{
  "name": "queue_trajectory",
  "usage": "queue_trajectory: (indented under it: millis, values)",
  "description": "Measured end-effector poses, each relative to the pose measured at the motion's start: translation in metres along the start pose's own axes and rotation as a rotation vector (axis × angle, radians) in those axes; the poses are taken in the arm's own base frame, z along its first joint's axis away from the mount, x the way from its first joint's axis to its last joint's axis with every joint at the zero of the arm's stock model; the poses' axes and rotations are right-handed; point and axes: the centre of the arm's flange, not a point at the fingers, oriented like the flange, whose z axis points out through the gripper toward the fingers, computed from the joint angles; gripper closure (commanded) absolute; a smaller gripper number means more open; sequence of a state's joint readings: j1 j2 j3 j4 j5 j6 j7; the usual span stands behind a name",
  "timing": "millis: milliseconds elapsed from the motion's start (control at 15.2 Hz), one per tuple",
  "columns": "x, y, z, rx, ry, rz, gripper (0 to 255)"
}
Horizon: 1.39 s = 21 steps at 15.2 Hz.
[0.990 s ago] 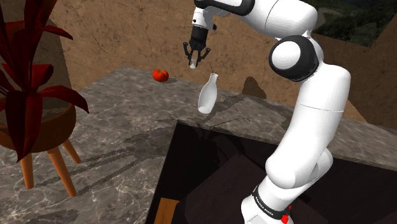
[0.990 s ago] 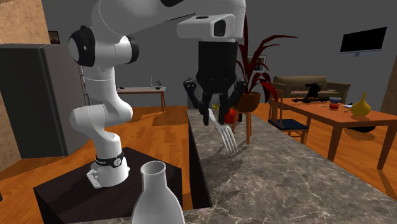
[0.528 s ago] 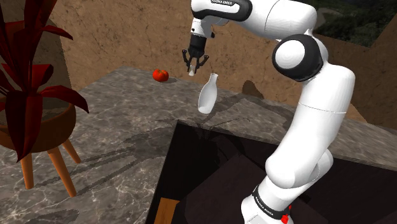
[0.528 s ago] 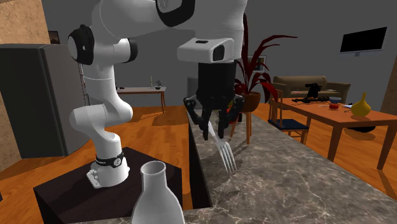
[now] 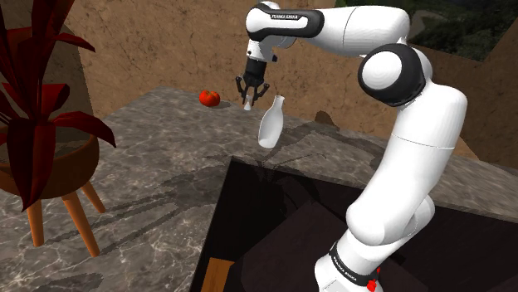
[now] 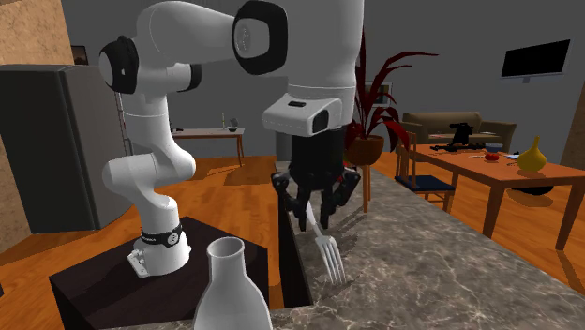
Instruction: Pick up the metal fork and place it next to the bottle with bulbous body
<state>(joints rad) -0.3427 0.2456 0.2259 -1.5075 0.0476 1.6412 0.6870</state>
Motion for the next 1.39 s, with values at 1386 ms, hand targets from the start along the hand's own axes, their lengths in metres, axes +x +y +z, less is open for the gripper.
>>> queue_trajectory:
  millis: [1386]
  values:
    - [0.017, 0.002, 0.108, 0.000, 0.000, 0.000, 255]
